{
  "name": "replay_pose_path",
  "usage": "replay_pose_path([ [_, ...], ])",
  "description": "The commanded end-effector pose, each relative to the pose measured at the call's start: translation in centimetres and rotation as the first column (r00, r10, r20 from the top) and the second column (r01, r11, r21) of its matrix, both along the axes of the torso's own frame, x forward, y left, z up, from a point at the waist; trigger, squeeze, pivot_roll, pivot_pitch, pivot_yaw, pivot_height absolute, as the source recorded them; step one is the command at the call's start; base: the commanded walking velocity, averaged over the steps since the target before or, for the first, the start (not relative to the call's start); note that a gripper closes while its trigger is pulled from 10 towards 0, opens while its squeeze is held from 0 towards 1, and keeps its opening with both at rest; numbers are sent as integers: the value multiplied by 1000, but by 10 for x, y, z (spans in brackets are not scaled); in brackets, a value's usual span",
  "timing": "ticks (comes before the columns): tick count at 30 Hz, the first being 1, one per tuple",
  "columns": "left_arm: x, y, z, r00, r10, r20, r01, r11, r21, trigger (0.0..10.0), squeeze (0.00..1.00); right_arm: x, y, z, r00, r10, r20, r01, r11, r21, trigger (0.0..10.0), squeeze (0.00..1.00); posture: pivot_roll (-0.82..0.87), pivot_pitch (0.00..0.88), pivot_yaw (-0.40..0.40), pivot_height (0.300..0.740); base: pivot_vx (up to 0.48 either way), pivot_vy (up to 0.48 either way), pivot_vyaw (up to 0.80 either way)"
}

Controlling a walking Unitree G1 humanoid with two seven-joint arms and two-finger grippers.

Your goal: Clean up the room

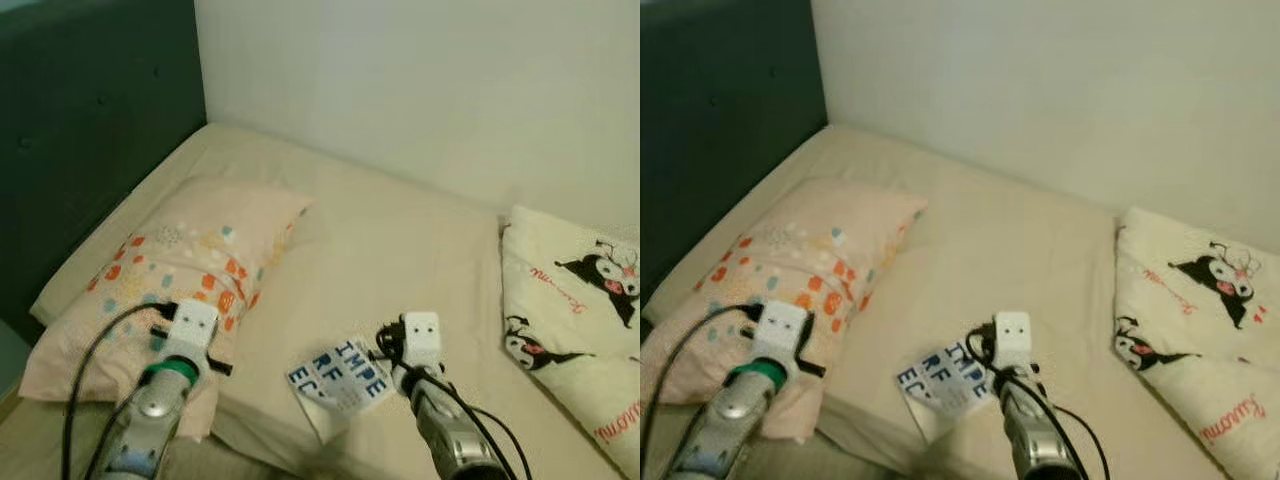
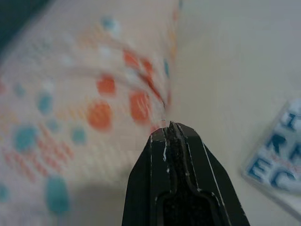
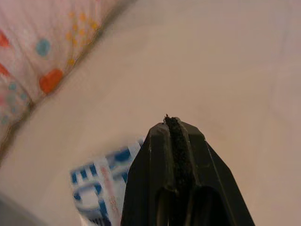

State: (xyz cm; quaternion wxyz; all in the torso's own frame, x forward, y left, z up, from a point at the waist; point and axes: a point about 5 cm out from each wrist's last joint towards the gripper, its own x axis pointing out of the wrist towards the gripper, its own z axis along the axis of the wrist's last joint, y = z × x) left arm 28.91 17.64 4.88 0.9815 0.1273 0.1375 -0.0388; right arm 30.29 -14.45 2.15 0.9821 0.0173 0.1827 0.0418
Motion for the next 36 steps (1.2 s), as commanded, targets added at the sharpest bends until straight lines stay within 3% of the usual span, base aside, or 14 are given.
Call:
replay_pose_path([
  [1, -8, 1, -22, 996, 10, -88, -10, 1000, 3, 10000, 0, -13, -6, -20, 995, -27, -98, 21, 998, -63, 10000, 0, 104, 0, -68, 740, 0, 0, 0],
  [6, -17, 6, -37, 988, 21, -154, -19, 1000, 14, 10000, 0, -23, -5, -33, 987, -21, -157, -6, 986, -166, 10000, 0, 101, 0, -57, 740, 0, 0, 0],
  [14, -17, 7, -36, 990, 30, -137, -27, 999, 22, 10000, 0, -23, -4, -35, 983, -27, -181, 6, 993, -115, 10000, 0, 116, 0, -66, 740, 0, 0, 0],
  [36, -11, 10, -28, 997, 50, -61, -49, 999, 13, 10000, 0, -19, -5, -35, 982, -54, -181, 36, 994, -102, 10000, 0, 129, 0, -57, 740, 0, 0, -800],
])
